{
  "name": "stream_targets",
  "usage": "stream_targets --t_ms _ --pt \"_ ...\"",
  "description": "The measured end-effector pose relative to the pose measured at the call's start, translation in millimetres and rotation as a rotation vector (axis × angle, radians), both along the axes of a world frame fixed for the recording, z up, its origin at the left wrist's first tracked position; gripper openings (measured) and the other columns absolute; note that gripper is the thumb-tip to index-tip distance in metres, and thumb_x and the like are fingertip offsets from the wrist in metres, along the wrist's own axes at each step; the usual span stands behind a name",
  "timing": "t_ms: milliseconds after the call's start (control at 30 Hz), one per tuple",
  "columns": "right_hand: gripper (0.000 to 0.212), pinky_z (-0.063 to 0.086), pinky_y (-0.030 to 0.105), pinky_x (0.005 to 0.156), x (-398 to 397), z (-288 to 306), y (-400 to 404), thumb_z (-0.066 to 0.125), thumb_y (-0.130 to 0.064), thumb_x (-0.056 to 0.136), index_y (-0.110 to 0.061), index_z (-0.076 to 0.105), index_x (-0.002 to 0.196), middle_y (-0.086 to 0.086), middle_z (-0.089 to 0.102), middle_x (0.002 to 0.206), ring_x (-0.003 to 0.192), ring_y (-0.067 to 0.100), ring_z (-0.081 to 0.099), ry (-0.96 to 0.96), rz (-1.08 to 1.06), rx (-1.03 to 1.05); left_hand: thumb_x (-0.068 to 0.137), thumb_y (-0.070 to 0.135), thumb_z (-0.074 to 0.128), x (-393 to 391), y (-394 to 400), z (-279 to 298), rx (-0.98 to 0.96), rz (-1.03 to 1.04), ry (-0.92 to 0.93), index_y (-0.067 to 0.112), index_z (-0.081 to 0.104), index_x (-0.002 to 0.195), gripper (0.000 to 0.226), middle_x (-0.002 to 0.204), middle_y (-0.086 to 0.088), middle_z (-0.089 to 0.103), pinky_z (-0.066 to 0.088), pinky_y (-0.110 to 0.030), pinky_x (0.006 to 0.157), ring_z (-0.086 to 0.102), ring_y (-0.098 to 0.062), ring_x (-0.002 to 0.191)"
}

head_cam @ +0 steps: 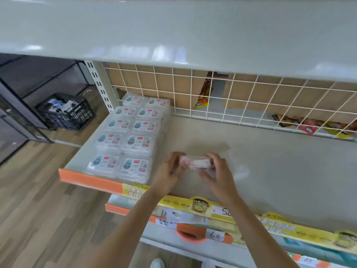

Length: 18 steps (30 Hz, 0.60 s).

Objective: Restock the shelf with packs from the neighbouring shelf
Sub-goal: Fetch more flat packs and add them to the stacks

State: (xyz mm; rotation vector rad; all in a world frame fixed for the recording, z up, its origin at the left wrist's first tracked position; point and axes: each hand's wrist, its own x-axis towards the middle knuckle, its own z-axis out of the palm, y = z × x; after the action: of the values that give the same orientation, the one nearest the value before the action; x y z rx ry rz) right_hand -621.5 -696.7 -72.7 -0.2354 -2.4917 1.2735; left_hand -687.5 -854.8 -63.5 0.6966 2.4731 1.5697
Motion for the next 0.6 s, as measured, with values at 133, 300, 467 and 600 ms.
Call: stream_targets --t_ms 133,300,467,600 --pt "0.032 0.036 0.014 0.060 1 2 -1 0.059 -0.026 0.089 -0.013 0.050 0.117 -0.006 0.052 0.067 0.059 0.004 0.048 -0.066 -0.031 -0.070 0.094 0.034 0.047 -1 -1 -3 0.003 0.057 -0.013 0.015 0.052 0.111 0.027 0.087 -0.003 0.063 0.045 -0.019 0.066 0.059 -0.006 0.073" --pt "0.036 0.047 0.030 0.077 -1 2 -1 0.054 -0.036 0.088 -0.017 0.054 0.118 0.001 0.061 0.090 0.082 0.017 0.058 -0.096 -0.067 -0.050 0.069 0.035 0.067 -4 0 -8 -0.049 -0.077 0.032 0.015 0.050 0.122 0.059 0.113 0.001 0.046 0.047 -0.029 0.086 0.052 -0.016 0.099" --pt "0.022 0.043 0.022 0.081 0 2 -3 0.063 -0.020 0.085 -0.014 0.059 0.105 -0.004 0.050 0.102 0.089 0.012 0.055 -0.072 -0.067 0.061 0.066 0.057 0.062 1 2 -14 -0.295 -0.161 0.374 0.023 0.045 0.128 0.073 0.125 0.004 0.038 0.034 -0.026 0.093 0.030 -0.015 0.110" --pt "0.018 0.038 0.006 0.073 -1 3 -3 0.048 -0.015 0.094 -0.014 0.063 0.104 -0.002 0.057 0.101 0.090 0.011 0.055 -0.048 -0.056 0.027 0.064 0.050 0.062 -2 3 -4 -0.400 -0.166 0.531 0.015 0.055 0.119 0.065 0.114 -0.001 0.052 0.039 -0.038 0.089 0.032 -0.016 0.103"
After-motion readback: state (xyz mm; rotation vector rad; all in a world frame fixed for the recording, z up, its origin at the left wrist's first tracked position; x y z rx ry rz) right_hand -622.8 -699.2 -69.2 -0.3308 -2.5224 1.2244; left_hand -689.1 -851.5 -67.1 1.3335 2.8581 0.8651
